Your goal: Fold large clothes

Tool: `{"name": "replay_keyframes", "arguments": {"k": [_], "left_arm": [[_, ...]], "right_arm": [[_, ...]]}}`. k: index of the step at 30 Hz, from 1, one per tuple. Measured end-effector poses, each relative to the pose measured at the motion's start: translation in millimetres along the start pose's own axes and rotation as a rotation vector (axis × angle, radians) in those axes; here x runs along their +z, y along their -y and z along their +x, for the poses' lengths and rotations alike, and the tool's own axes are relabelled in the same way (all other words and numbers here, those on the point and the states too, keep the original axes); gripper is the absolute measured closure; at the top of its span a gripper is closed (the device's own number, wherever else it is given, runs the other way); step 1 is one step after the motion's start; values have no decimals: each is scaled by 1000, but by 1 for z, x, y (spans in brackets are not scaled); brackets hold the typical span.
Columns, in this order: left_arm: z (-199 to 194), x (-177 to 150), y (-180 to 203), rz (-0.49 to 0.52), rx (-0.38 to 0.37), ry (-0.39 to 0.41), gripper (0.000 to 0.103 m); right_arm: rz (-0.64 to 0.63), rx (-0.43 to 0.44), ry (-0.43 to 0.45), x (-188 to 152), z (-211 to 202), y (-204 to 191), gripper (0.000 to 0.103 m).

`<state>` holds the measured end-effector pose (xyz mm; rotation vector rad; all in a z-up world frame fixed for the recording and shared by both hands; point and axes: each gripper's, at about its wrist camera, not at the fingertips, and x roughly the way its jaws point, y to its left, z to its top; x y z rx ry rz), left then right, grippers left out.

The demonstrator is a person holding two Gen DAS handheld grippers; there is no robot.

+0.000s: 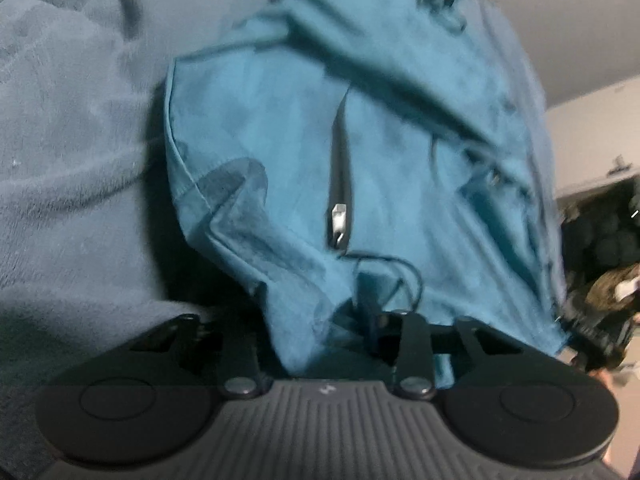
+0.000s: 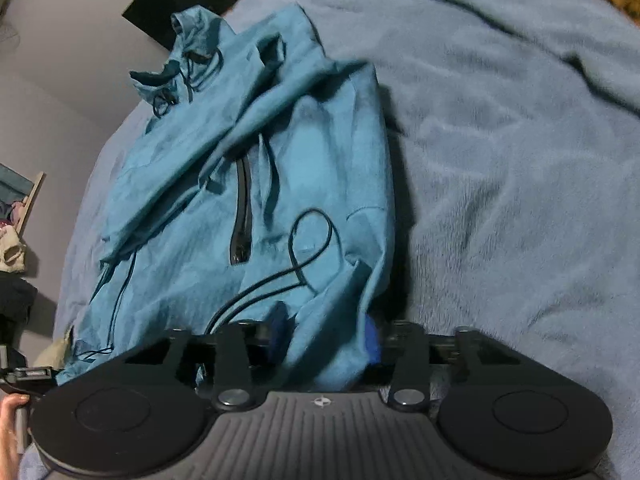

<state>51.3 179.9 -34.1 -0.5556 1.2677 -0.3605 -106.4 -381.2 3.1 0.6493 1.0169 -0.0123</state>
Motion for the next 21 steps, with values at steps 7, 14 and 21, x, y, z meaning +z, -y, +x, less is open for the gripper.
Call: {"name": "replay_keyframes", "arguments": {"k": [7, 14, 21], "left_arm": [[-26, 13, -16, -113, -271, 168, 84], [-43, 69, -4, -150, -400, 273, 84], [-42, 150, 6, -179, -409, 366, 84]], "right_arm": [[4, 118, 145, 21, -27, -15, 87], [-17, 180, 253, 82, -34, -51, 89], [1, 167, 329, 172, -14, -85, 89]]}}
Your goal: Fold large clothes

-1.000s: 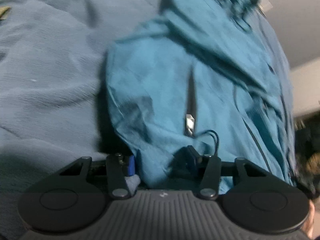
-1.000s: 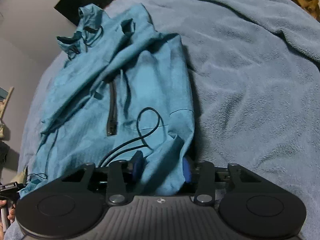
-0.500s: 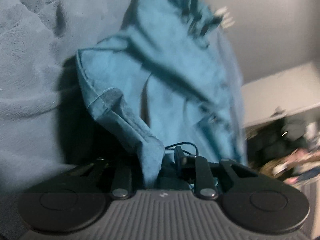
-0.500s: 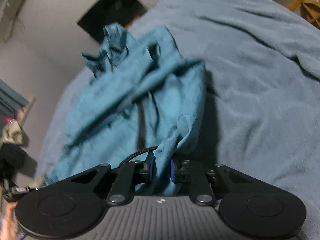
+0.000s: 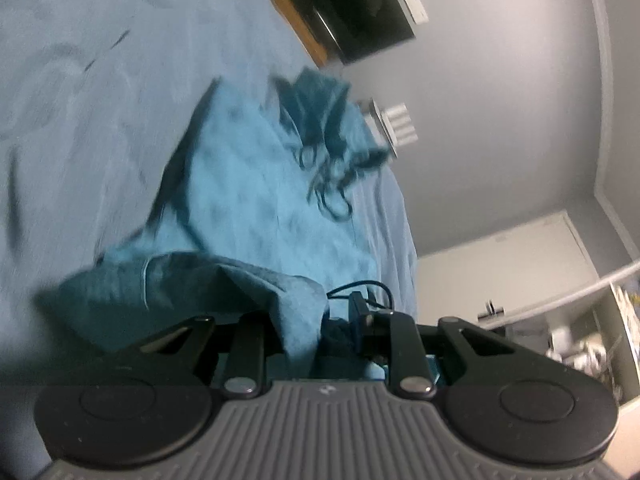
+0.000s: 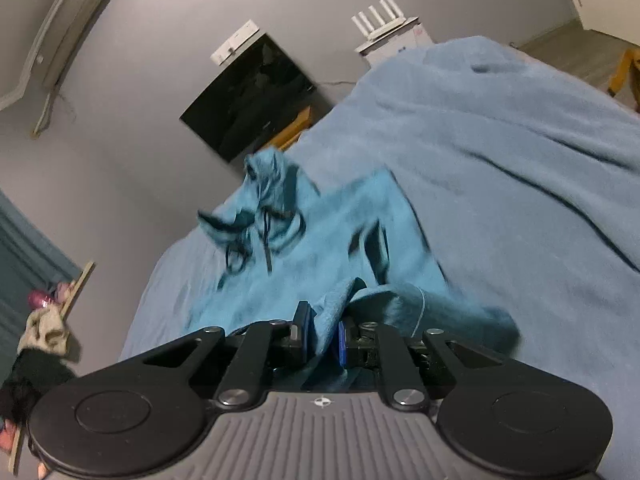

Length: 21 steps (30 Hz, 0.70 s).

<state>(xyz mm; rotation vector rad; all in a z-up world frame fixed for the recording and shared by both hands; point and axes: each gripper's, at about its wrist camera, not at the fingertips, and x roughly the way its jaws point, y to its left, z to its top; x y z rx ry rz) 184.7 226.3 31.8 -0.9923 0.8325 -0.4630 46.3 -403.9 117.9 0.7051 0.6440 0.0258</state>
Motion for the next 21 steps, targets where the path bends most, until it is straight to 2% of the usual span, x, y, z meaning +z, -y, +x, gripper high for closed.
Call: {"name": "replay_keyframes", "arguments": {"k": [5, 10, 14, 16, 17, 18, 19, 20, 21], "left_arm": [[45, 49, -4, -4, 71, 52, 84], [92, 95, -8, -15, 113, 123, 84], [121, 115, -12, -28, 149, 186, 83], [135, 119, -17, -34, 202, 186, 73], [140, 121, -19, -32, 237, 182, 64], [143, 121, -20, -28, 261, 188, 47], [143, 122, -21, -26, 269, 203, 37], [140, 123, -24, -29, 269, 228, 16], [137, 122, -27, -34, 266, 259, 4]], "right_arm": [[-12, -76, 34, 42, 61, -18, 89], [-73, -185, 86, 64, 126, -37, 89], [-65, -248, 146, 75, 170, -41, 88], [-97, -294, 166, 72, 193, -42, 85], [-104, -318, 167, 70, 205, -41, 82], [-102, -329, 167, 66, 213, -38, 78], [-97, -333, 172, 62, 217, -36, 71], [-90, -337, 184, 58, 221, -33, 57], [-93, -346, 206, 52, 221, -31, 51]]}}
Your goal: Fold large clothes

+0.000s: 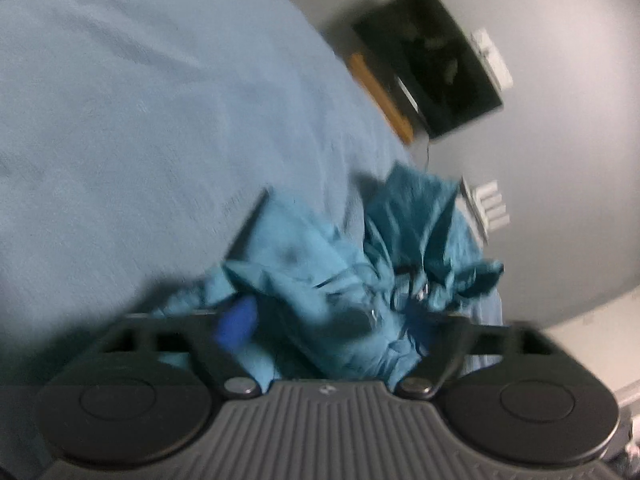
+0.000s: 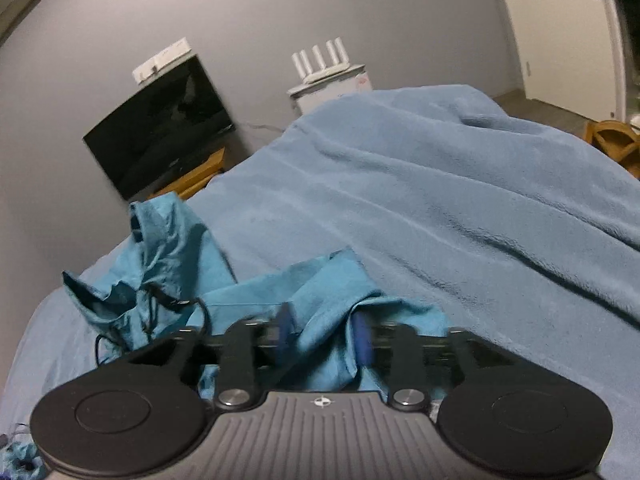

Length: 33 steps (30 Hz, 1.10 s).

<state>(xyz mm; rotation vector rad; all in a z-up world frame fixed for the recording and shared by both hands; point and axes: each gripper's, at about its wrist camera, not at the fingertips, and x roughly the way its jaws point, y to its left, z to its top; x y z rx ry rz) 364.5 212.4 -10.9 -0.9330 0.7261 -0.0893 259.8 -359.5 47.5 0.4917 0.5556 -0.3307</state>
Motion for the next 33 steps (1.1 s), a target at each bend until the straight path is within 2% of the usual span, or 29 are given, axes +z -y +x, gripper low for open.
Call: {"name": "replay_keyframes", "arguments": {"k": [1, 3, 5, 6, 9, 11, 13, 15, 18, 19, 20, 23, 25, 28, 31, 33], "left_arm": [[-6, 1, -5, -12, -21, 39, 4], [-13, 2, -13, -24, -54, 55, 4], [-17, -4, -14, 18, -24, 44, 4], [-18, -10, -12, 79, 4, 39, 4], [-16, -36, 2, 318, 137, 25, 4], [-3, -54, 8, 449, 262, 26, 4], [8, -64, 7, 521, 399, 43, 4], [14, -70, -2, 537, 470, 54, 4], [-4, -74, -22, 426, 424, 54, 4], [-14, -78, -25, 414, 414, 61, 4], [-24, -83, -26, 422, 405, 72, 4], [-55, -107, -21, 499, 417, 125, 4], [-72, -119, -16, 494, 392, 127, 4], [-94, -136, -9, 410, 326, 115, 4], [-116, -161, -9, 369, 311, 107, 4], [-124, -175, -18, 304, 290, 90, 4]], "right_arm": [[-23, -15, 28, -5, -2, -1, 44], [-106, -36, 73, -13, -7, -4, 42], [-141, -31, 101, -19, -16, -5, 40], [-162, -9, 109, -23, -21, -6, 39], [-278, 44, 67, -42, -21, -17, 39], [-356, 31, 25, -57, -12, -27, 39], [-403, 5, -12, -71, 0, -33, 40], [-410, -40, -43, -85, 8, -30, 43], [-322, -41, 16, -108, -19, -17, 40], [-294, -26, 40, -115, -32, -11, 32], [-277, -7, 60, -123, -46, -7, 25], [-300, -7, 90, -135, -78, 4, 20], [-266, -11, 75, -133, -92, 10, 14], [-108, 20, 19, -130, -110, 31, 12], [-22, 36, -37, -144, -121, 45, 11], [5, 29, -61, -153, -126, 52, 11]]}}
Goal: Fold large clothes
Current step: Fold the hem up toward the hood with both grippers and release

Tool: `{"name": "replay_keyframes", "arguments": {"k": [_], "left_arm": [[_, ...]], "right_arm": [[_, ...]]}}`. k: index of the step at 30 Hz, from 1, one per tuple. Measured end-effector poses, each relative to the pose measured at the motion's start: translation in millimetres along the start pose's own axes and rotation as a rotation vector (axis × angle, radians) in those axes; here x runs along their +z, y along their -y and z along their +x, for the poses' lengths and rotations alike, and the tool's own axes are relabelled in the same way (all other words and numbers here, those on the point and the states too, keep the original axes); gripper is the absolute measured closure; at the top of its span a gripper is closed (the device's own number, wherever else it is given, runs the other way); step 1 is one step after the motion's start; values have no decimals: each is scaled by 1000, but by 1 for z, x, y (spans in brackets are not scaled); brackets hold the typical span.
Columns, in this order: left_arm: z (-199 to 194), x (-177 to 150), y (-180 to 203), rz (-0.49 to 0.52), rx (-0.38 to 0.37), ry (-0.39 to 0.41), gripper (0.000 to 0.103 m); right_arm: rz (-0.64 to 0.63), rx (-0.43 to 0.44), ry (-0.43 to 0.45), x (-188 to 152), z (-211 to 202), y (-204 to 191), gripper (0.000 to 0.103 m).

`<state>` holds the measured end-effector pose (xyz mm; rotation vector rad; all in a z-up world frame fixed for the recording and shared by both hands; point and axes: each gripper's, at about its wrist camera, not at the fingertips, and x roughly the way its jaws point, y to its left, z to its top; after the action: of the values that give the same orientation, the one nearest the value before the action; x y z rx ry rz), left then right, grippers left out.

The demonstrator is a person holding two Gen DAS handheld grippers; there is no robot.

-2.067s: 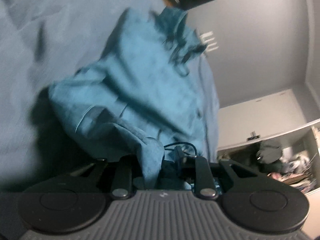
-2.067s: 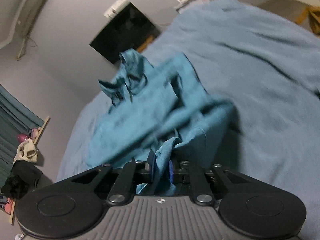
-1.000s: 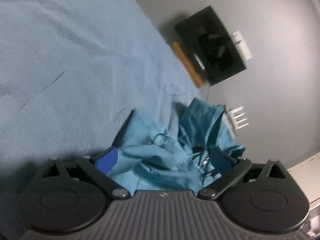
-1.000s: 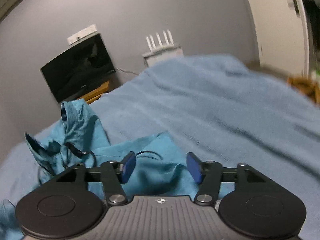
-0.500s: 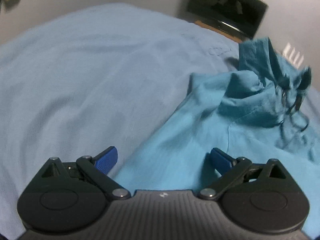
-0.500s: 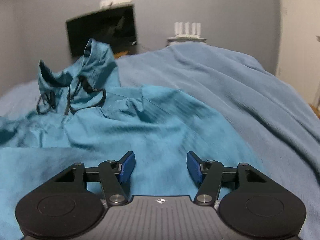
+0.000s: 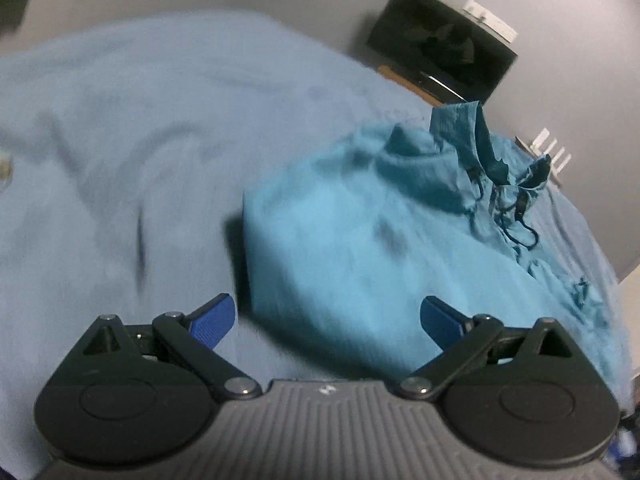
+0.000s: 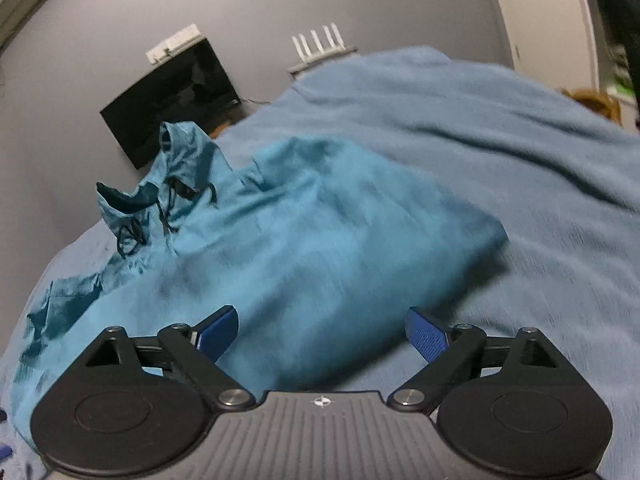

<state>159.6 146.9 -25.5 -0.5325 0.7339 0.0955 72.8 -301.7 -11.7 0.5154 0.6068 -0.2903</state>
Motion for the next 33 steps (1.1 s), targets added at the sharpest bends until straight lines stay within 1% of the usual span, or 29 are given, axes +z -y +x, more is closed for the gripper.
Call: {"name": "replay_keyframes", "arguments": {"k": [1, 3, 5, 6, 8, 10, 12, 14, 16, 19, 25, 27, 28, 31, 33], "left_arm": [[4, -7, -2, -28, -26, -27, 4], [19, -13, -8, -65, -51, -85, 4], [33, -19, -17, -130, -72, -118, 4], [42, -21, -24, -193, -100, -141, 4], [53, -23, -31, -255, -147, -155, 4], [62, -22, -30, -245, -164, -148, 4], [70, -21, -31, -248, -200, -138, 4], [76, -19, -30, -250, -234, -123, 4], [84, -17, -25, -212, -241, -115, 4], [94, -12, -19, -166, -256, -74, 4], [109, -8, -19, -169, -292, -38, 4], [109, -8, -20, -181, -303, -29, 5], [109, -8, -22, -201, -310, -24, 5], [108, -8, -33, -302, -357, -6, 6], [110, -7, -36, -314, -363, -7, 6]], "right_arm": [[20, 6, -11, -3, -1, 4, 11], [78, 37, -29, -6, 0, 14, 10], [138, 51, -38, -10, 3, 25, 10], [173, 66, -48, -11, 7, 30, 10], [236, 105, -70, -13, 18, 39, 10], [285, 143, -86, -15, 30, 46, 10], [322, 176, -91, -16, 41, 52, 10], [339, 189, -89, -16, 51, 54, 10], [346, 201, -78, -15, 60, 55, 9], [346, 220, -52, -12, 73, 53, 7], [385, 260, 1, -1, 93, 55, 5], [414, 269, 18, 1, 101, 58, 7], [431, 275, 25, 2, 104, 61, 9], [500, 290, 38, -1, 109, 69, 13], [512, 293, 38, -2, 111, 70, 13]]}}
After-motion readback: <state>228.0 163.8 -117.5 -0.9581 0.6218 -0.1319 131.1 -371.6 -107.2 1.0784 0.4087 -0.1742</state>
